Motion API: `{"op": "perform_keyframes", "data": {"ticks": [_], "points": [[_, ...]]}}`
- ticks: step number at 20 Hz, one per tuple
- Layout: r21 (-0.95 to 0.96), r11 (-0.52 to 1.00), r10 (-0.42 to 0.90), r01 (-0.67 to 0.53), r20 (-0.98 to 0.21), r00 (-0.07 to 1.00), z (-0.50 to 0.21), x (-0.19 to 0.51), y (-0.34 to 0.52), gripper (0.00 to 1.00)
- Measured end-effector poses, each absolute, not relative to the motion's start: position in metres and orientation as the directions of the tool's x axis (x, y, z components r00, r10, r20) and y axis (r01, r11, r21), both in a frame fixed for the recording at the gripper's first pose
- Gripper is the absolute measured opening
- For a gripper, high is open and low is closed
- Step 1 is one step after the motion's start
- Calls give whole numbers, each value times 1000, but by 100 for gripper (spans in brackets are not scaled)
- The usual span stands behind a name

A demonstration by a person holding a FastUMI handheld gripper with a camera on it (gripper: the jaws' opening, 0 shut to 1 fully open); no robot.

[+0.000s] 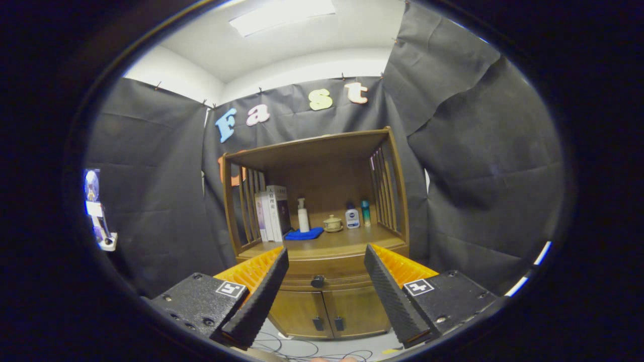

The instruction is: Pull open the drawer, take out the items inside it, and place them on the countertop above the cabinet.

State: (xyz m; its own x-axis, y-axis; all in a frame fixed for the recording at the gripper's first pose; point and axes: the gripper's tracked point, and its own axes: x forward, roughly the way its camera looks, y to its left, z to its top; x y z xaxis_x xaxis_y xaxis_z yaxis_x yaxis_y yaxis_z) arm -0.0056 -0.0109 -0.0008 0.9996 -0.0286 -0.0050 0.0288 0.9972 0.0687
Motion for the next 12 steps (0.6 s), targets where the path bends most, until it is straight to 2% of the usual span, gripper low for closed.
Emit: {"op": "perform_keyframes", "data": {"ticks": [4, 12], "points": [[67, 997, -33, 32, 17, 999, -1, 4, -4, 99], [24, 1000, -1, 2, -18, 1000, -31, 28, 24, 99]]}}
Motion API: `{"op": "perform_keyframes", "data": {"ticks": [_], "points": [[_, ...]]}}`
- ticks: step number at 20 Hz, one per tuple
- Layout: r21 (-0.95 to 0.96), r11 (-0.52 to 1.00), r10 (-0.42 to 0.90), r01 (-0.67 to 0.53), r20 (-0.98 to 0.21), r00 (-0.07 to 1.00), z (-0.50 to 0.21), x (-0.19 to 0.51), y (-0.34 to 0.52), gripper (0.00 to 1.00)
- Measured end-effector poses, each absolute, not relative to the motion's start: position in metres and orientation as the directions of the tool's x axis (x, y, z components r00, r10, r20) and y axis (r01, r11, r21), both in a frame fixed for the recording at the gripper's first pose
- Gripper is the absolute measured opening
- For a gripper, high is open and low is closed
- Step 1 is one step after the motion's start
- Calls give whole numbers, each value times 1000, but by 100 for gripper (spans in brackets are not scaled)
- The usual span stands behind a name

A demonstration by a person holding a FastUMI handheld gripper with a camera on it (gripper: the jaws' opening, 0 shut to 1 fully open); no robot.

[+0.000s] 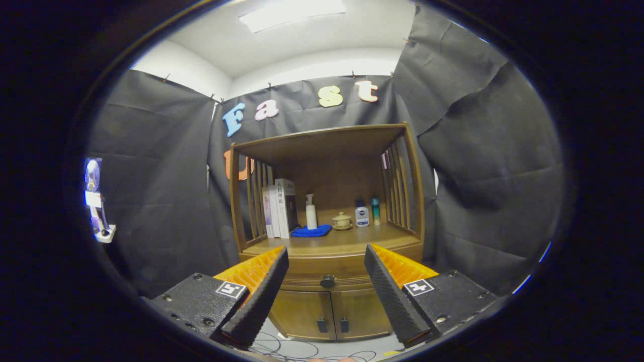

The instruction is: Pull open the drawer, take out the items inside it, and place them on the countertop above the cabinet.

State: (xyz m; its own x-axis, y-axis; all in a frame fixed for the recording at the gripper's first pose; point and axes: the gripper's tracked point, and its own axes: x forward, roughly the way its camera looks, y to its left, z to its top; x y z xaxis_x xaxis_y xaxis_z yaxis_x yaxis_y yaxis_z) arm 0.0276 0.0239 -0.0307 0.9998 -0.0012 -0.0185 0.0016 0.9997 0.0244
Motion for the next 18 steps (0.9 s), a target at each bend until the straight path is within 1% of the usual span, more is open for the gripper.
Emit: {"op": "perform_keyframes", "data": {"ticks": [5, 10, 18], "points": [[3, 1000, 22, -22, -58, 998, -60, 53, 39, 99], [-17, 1000, 11, -13, -110, 994, -99, 91, 39, 99], [-16, 1000, -13, 10, -239, 971, -178, 145, 28, 99]]}}
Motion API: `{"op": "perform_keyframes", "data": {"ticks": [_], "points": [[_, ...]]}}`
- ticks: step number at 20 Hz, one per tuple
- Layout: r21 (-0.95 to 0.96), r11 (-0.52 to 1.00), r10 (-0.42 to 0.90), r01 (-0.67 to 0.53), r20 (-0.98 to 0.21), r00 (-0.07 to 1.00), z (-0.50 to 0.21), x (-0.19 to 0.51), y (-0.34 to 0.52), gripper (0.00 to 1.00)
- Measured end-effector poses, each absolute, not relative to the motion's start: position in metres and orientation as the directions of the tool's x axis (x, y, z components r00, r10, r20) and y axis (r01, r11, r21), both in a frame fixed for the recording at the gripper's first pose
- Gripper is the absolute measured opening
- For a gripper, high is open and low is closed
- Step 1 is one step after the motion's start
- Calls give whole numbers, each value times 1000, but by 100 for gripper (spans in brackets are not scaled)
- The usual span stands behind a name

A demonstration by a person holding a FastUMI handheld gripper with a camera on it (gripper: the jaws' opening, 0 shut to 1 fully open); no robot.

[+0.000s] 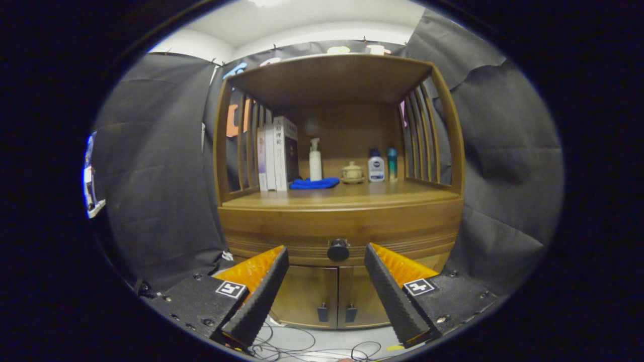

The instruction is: Pull open the drawer, take out the items inside it, and place them on the countertop above the cabinet.

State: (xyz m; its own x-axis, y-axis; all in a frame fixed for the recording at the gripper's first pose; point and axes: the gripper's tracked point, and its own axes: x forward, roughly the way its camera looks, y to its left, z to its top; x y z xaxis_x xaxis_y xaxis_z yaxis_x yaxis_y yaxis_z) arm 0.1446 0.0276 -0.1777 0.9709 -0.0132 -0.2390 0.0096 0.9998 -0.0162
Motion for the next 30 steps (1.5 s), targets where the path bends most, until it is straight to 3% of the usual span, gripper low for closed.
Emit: {"op": "perform_keyframes", "data": {"ticks": [7, 12, 20, 25, 30], "points": [[-40, 999, -42, 32, -294, 955, -223, 183, 23, 99], [-37, 996, -84, 76, -299, 950, -239, 220, 11, 92], [-60, 989, -145, 134, -246, 958, -230, 253, 1, 75], [-67, 986, -163, 151, -261, 951, -237, 265, 2, 55], [-51, 984, -178, 171, -247, 953, -238, 268, 1, 47]]}}
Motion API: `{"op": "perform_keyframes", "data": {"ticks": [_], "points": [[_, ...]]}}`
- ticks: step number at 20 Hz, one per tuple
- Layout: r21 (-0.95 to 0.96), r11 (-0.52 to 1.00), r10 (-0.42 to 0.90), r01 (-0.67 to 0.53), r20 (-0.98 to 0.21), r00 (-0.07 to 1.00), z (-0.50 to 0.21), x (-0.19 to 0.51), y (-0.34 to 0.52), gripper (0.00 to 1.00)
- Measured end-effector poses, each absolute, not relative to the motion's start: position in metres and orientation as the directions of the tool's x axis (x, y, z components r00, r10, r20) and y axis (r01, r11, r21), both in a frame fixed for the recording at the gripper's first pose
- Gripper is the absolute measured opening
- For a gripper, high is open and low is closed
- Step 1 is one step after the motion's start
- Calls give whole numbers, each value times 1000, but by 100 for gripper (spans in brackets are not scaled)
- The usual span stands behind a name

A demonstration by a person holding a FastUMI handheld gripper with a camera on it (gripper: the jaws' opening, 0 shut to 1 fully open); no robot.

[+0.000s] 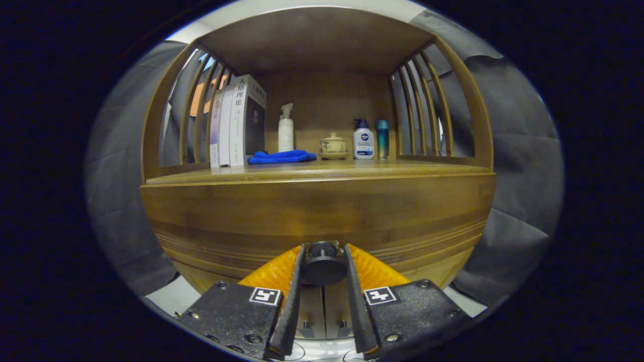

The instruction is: Pull open the drawer, take out the items inside it, and place them on the countertop above the cabinet.

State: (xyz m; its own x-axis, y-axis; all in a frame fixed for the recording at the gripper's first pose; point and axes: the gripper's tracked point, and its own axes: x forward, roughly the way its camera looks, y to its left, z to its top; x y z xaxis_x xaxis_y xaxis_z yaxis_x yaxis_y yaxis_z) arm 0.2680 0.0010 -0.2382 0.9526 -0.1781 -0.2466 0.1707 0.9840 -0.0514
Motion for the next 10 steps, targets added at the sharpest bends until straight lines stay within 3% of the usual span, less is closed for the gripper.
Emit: {"op": "perform_keyframes", "data": {"ticks": [10], "points": [[-58, 982, -187, 178, -279, 942, -240, 255, 3, 35]]}}
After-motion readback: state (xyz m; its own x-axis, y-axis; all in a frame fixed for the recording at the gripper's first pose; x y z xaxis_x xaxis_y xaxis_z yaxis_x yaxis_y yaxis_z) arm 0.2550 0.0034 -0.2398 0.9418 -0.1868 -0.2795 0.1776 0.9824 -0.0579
